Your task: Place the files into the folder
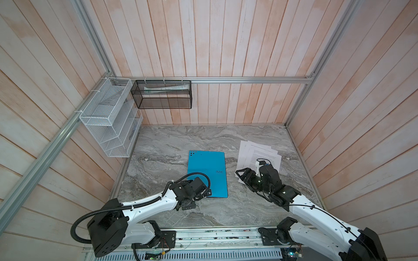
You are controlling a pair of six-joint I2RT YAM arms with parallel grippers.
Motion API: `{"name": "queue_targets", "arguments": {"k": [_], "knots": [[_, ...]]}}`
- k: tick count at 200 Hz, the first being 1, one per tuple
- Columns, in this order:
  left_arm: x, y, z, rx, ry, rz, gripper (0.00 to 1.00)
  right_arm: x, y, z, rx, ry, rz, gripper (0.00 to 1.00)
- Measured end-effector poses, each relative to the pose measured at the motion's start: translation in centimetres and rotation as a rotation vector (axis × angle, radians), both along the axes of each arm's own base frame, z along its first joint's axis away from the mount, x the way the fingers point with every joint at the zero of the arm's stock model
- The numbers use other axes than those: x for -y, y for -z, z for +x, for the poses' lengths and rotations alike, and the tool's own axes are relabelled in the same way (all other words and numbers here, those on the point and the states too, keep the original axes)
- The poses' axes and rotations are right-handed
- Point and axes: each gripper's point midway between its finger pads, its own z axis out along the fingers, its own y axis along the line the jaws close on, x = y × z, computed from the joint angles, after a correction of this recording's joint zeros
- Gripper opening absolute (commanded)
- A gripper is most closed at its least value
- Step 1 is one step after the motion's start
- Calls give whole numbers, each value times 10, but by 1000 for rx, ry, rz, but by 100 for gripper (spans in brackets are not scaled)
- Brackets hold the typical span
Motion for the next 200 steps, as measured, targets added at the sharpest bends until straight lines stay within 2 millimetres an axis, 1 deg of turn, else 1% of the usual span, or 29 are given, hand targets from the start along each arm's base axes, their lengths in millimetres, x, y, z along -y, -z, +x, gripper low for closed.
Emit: {"name": "queue_targets", "arguments": {"k": [44,53,79,110,117,130,154,166,200], "knots": [[11,15,-6,103,121,38,94,4,5,-1,-9,-14,-22,78],[10,18,-6,124,138,48,92,6,6,0,-10,-11,-26,78],[17,13,2,196,146,21,82,10,9,1,-16,-1,-34,78],[24,5,10,265,142,-25,73,13,14,0,-25,7,-38,78],[25,5,10,273,145,-31,70,14,15,0,-27,9,-38,78],[26,6,10,283,149,-37,68,15,15,1,-27,12,-39,78],[21,15,7,288,163,-28,68,16,16,2,-28,14,-38,78],[20,18,5,290,170,-22,71,16,16,2,-30,14,-37,78],[25,14,8,319,176,-42,71,16,16,2,-30,8,-37,78]]}}
